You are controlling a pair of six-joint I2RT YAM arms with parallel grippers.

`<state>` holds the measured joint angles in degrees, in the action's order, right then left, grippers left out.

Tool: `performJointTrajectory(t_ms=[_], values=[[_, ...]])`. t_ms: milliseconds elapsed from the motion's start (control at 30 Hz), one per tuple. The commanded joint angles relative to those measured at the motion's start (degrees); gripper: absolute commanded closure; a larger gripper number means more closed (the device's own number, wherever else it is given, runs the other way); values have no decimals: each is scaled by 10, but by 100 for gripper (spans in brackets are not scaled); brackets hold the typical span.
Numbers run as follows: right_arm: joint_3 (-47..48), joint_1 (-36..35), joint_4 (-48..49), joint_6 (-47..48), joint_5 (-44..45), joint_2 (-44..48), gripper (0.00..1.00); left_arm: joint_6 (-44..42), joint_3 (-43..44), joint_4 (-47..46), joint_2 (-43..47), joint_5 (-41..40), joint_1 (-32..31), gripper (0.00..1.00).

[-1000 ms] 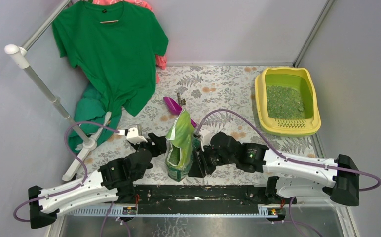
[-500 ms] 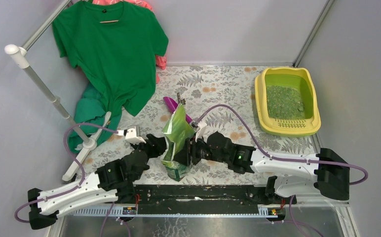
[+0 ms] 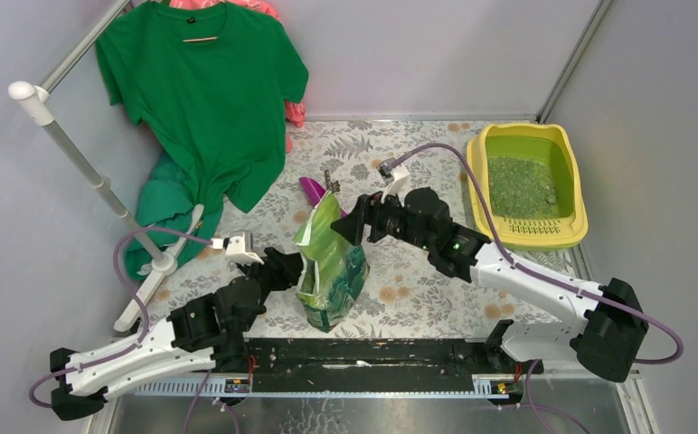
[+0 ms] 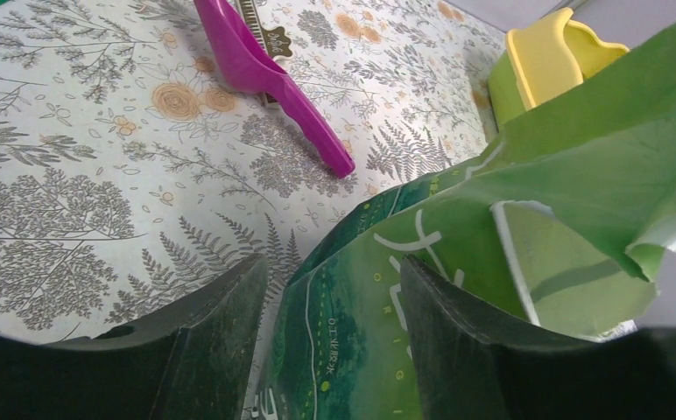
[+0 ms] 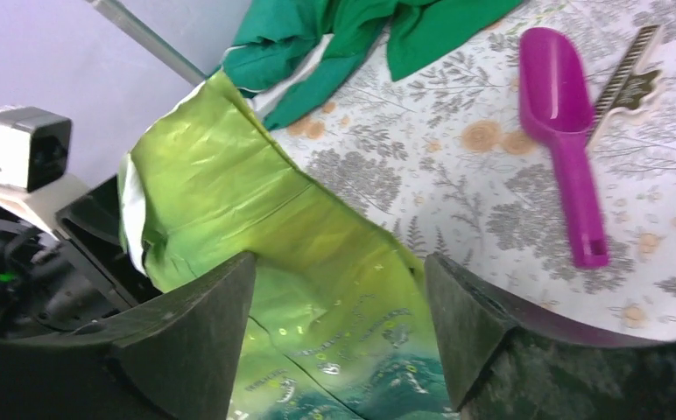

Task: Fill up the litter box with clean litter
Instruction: Adjust the cat litter bag at the center of the board.

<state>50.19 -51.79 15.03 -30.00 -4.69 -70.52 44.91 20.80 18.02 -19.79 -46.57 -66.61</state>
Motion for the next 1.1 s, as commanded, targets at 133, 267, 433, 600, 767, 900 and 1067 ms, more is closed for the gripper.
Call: performJointTrajectory(t_ms=[133, 267, 433, 600, 767, 900, 1067], values=[[148, 20, -227, 315, -127, 25, 14, -9, 47, 45, -1, -23, -4, 36], [145, 20, -242, 482, -165, 28, 3, -23, 65, 47, -23, -10, -4, 36], [159, 34, -259, 574, -222, 12, 0, -33, 77, 51, -35, 8, -4, 36], [202, 71, -300, 625, -306, -26, 0, -41, 97, 70, -39, 21, -4, 36], [245, 133, -313, 638, -462, -69, 0, -45, 114, 97, -36, 25, -4, 36], [318, 162, -382, 669, -582, -137, 0, -47, 117, 101, -28, 31, -4, 36], [422, 173, -505, 743, -668, -224, 0, -49, 119, 110, -23, 27, -4, 36]])
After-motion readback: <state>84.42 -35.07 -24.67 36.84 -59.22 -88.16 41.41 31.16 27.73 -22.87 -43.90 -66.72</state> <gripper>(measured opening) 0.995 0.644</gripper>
